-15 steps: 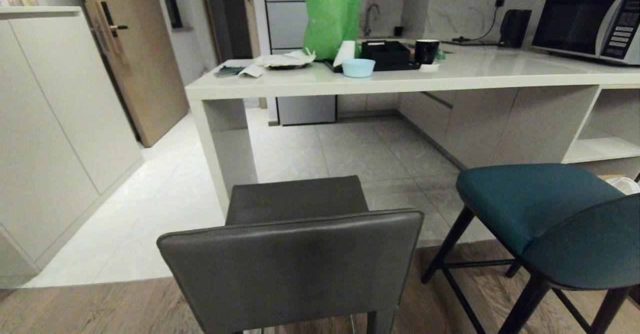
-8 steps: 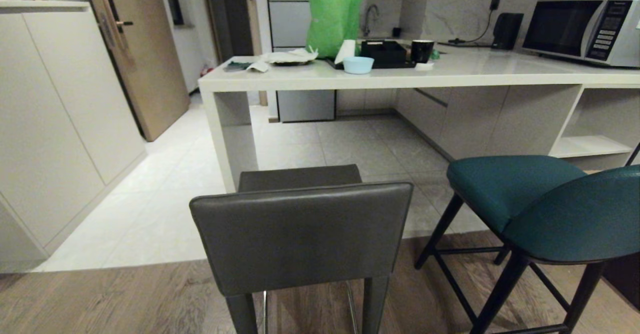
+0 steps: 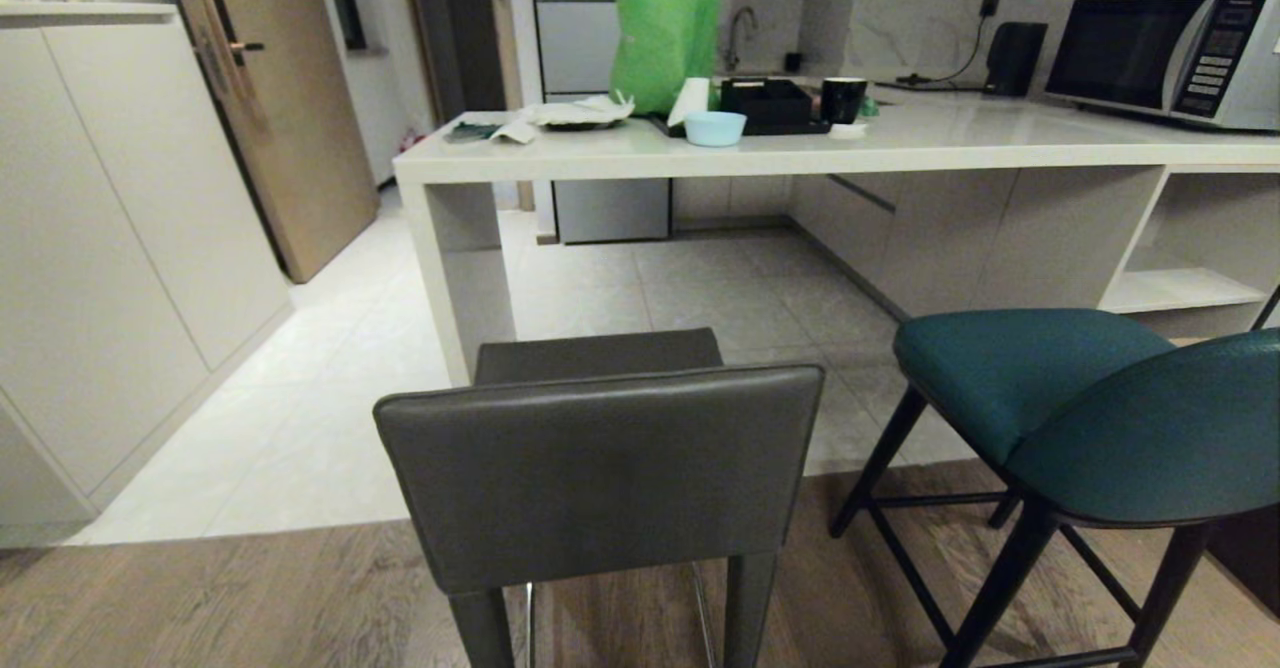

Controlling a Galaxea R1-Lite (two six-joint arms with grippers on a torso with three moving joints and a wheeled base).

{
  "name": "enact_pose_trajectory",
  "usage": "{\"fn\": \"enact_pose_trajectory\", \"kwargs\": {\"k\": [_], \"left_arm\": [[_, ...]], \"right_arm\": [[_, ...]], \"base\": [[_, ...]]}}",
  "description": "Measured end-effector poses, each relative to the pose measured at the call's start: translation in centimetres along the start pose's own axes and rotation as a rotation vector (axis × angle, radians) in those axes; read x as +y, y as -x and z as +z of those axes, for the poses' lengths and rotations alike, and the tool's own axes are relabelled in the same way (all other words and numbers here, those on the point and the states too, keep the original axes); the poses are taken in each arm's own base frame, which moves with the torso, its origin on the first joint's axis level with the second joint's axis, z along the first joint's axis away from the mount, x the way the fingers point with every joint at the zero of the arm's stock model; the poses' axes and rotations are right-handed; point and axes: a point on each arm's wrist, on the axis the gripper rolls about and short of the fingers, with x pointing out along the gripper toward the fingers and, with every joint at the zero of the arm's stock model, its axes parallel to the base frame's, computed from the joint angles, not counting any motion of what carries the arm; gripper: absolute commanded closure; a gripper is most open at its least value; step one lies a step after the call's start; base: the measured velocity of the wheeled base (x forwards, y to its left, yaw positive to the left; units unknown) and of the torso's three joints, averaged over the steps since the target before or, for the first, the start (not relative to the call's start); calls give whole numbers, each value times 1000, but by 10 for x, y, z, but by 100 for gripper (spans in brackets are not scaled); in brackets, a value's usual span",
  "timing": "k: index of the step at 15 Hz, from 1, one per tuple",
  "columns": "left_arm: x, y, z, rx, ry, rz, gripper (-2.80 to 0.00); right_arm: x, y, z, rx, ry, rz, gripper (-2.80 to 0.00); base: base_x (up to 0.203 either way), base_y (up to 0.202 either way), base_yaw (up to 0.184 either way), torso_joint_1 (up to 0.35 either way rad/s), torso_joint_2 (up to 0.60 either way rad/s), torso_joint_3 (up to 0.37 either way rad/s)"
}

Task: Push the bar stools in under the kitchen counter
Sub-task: Push the blue chair back under the dining table

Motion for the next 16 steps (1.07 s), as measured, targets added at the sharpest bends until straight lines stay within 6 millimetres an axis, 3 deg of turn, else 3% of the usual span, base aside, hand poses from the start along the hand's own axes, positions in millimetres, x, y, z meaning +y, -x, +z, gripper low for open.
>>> {"fn": "enact_pose_trajectory", "kwargs": {"k": [9,16], "left_arm": [[0,0,0,-5,0,2,0],[0,0,1,-8,1,1,0]], "right_arm": [[0,0,0,0,0,0,0],[0,0,0,0,-1,0,0]], "base": [[0,0,0,0,0,0],[127,0,1,6,5,2]]}}
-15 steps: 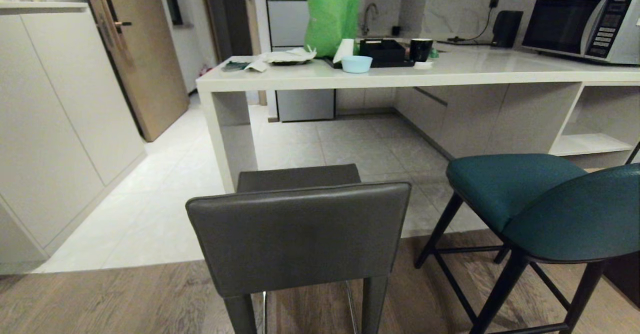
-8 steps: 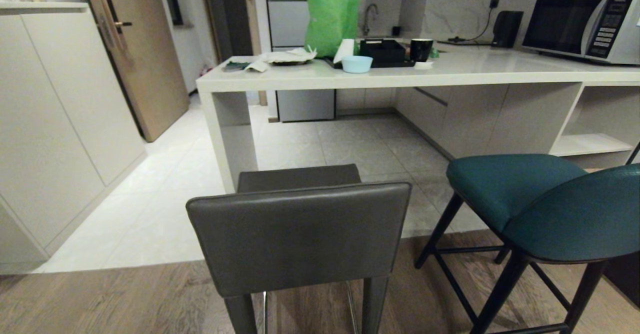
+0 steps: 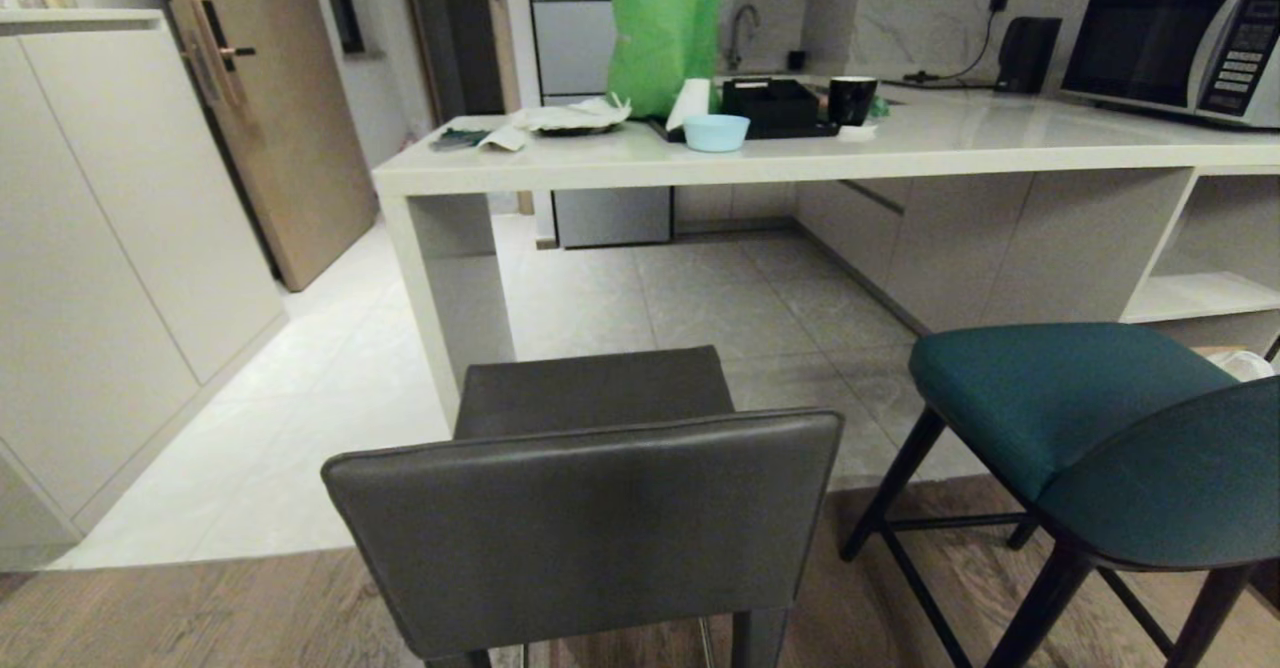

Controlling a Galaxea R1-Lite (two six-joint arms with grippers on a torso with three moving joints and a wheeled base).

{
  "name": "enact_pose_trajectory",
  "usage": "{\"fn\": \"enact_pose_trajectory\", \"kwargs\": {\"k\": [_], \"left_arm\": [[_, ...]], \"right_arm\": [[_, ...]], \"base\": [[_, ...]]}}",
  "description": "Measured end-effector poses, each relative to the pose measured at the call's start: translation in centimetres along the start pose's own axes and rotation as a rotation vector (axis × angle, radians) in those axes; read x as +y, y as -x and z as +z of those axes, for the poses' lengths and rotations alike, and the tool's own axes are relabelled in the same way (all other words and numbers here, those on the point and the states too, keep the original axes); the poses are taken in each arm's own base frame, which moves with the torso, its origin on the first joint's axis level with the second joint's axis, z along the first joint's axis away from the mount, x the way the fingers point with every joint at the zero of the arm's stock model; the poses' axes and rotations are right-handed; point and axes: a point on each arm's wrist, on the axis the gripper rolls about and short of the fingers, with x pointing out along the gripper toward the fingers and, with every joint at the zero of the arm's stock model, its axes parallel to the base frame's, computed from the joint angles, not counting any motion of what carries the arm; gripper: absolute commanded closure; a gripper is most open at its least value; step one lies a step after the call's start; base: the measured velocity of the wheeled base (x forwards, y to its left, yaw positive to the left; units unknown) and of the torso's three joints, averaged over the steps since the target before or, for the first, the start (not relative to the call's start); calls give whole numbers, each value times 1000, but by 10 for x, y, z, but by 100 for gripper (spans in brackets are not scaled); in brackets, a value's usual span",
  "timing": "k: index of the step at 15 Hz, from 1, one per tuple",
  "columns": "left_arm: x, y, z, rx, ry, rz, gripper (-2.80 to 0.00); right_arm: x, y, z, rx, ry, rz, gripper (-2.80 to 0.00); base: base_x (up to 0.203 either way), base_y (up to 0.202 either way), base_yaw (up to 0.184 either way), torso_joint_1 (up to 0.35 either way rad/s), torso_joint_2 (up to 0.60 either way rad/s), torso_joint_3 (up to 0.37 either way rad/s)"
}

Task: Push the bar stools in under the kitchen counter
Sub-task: Push the blue chair back under the dining table

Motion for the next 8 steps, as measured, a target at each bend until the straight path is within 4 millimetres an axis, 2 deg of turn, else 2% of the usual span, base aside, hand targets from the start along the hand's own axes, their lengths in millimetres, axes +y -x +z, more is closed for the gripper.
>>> {"fn": "enact_pose_trajectory", "kwargs": {"k": [6,8], "left_arm": [[0,0,0,-1,0,-1,0],[0,0,0,0,0,0,0]], "right_arm": [[0,0,0,0,-3,0,0],[0,0,0,0,-4,0,0]], "base": [[0,0,0,0,0,0],[2,-122,3,7,4,3]]}}
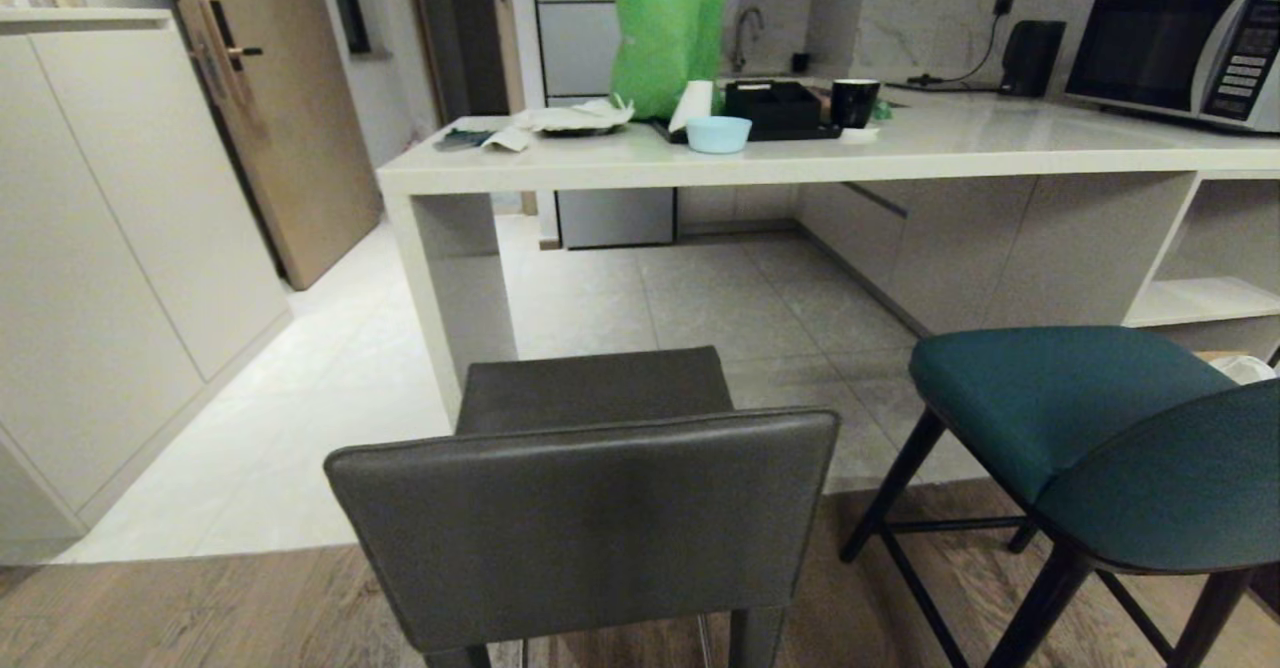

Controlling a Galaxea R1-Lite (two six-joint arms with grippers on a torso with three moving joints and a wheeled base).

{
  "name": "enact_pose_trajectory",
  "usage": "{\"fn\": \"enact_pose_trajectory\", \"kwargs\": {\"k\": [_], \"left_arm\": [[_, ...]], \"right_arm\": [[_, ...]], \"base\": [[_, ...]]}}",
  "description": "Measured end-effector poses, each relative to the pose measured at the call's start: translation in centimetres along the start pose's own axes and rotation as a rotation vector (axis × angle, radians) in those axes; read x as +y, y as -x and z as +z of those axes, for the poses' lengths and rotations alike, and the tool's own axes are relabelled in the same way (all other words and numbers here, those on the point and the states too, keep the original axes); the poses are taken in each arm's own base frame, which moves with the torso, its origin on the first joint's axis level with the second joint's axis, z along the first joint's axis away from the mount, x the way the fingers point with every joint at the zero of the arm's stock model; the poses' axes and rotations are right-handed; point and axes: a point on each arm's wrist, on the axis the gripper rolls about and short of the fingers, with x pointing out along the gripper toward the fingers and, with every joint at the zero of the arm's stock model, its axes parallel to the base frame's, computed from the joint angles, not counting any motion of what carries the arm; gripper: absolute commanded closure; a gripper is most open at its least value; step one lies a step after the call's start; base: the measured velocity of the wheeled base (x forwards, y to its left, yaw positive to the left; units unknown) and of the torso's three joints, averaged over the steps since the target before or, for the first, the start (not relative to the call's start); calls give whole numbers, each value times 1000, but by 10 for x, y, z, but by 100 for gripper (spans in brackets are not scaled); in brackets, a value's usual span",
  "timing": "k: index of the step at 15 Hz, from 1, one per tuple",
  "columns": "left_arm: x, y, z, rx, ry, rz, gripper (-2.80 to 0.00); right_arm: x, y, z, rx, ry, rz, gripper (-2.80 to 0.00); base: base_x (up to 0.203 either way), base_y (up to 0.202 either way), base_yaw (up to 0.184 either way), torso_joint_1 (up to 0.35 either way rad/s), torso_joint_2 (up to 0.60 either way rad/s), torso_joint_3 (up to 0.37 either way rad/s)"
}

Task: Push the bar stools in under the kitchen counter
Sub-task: Push the blue chair back under the dining table

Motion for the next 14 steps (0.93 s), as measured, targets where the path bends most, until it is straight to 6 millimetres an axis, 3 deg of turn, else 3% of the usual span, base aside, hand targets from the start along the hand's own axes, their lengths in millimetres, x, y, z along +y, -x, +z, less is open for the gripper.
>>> {"fn": "enact_pose_trajectory", "kwargs": {"k": [14], "left_arm": [[0,0,0,-1,0,1,0]], "right_arm": [[0,0,0,0,-5,-2,0]], "base": [[0,-194,1,3,4,2]]}}
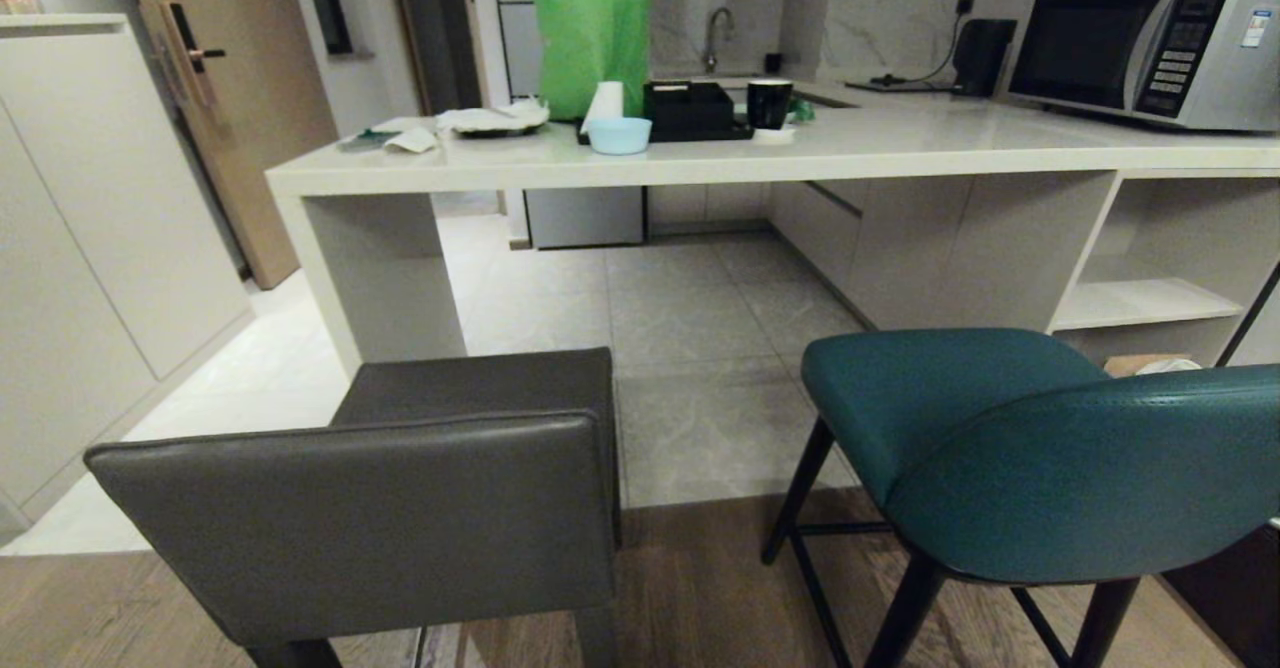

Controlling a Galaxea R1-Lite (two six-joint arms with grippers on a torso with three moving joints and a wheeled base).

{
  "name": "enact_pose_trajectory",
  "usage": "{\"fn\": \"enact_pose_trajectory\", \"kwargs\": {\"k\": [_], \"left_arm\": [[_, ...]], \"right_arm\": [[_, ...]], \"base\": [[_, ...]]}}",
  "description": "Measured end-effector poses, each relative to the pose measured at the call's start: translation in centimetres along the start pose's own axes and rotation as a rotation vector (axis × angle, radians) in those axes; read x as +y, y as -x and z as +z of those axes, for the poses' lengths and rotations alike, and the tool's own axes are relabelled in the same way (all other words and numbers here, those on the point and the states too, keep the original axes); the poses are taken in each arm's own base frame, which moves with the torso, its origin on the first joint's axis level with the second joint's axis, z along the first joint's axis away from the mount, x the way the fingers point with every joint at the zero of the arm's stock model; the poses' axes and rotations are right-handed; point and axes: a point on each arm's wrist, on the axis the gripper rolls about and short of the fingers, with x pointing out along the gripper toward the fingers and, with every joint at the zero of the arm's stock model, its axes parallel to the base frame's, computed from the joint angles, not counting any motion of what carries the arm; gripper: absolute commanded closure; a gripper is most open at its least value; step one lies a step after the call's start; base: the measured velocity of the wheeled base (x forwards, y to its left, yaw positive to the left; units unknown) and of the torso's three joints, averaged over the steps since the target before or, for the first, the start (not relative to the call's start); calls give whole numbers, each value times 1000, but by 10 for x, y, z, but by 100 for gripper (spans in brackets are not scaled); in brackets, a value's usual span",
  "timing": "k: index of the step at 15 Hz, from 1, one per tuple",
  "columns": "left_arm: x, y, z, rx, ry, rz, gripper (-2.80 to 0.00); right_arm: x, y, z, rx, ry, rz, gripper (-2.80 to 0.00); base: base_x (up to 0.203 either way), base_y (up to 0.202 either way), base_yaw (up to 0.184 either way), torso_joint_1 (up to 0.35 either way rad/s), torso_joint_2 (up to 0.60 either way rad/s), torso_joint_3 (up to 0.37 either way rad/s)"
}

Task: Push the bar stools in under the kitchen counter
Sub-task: Push the blue chair back under the dining table

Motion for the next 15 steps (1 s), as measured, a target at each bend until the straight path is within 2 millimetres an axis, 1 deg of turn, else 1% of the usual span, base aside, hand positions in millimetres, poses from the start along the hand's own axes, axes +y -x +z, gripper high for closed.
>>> {"fn": "enact_pose_trajectory", "kwargs": {"k": [15], "left_arm": [[0,0,0,0,0,-1,0]], "right_arm": [[0,0,0,0,-1,0,0]], "base": [[0,-193,1,2,1,1]]}}
